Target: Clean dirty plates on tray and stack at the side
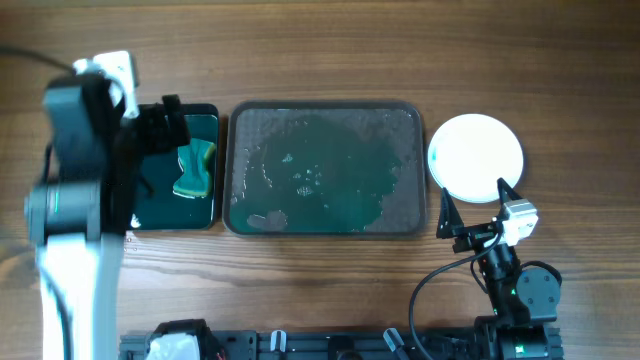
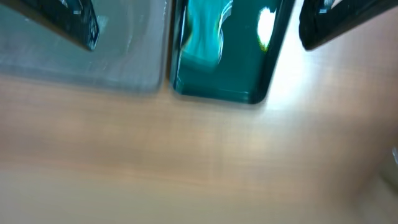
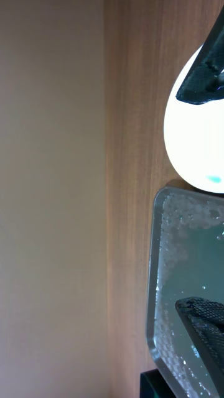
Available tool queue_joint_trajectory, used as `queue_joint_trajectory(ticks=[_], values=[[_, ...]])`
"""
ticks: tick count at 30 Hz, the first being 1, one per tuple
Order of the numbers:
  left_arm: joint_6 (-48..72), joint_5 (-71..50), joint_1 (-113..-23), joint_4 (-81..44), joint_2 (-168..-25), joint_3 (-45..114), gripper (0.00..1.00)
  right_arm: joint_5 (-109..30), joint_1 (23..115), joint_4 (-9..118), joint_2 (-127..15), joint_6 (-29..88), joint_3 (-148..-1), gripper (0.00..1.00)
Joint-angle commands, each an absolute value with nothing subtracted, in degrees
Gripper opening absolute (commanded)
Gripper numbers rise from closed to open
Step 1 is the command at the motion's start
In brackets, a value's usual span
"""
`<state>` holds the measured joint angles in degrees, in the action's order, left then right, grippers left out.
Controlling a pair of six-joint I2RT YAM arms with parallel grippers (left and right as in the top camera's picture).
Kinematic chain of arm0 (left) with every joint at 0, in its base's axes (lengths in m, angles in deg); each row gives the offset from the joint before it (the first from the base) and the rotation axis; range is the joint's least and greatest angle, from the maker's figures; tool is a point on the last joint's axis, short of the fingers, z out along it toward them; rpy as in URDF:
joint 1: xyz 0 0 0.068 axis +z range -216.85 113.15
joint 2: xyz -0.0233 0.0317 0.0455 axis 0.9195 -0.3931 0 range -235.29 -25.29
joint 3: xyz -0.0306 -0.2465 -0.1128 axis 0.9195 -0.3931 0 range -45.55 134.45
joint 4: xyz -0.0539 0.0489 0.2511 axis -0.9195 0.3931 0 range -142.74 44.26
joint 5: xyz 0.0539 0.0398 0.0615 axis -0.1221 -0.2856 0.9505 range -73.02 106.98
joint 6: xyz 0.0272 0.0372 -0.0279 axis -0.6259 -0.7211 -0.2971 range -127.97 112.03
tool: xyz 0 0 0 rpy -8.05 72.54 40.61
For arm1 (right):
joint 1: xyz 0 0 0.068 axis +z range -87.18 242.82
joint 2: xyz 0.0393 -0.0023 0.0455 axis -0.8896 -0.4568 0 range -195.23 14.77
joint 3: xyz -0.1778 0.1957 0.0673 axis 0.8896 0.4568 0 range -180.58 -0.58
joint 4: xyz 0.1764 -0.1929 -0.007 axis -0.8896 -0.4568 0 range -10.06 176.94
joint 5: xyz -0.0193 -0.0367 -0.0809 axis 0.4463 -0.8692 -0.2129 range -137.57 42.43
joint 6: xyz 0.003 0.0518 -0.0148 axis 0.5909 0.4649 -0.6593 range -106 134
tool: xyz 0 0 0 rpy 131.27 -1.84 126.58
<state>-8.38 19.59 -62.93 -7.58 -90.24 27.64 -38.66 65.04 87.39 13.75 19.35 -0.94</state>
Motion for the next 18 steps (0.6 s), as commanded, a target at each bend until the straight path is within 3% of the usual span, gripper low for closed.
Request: queue_joint_trajectory(ticks=[1, 10, 18], values=[[-9.19, 14.33, -62.82, -17.85, -75.73, 16.49, 1.00, -39.21, 65.28, 87.52, 14.49, 20.37, -0.88, 1.00], [-7.28, 8.01, -63.76, -48.36, -45.17, -24.64, 1.00, -39.21, 65.28, 87.52, 14.49, 20.37, -0.88, 1.00], [-7.28, 8.05, -64.02, -52.99, -29.54, -41.03, 1.00, -39.21, 65.28, 87.52, 14.49, 20.39, -0.88, 1.00]])
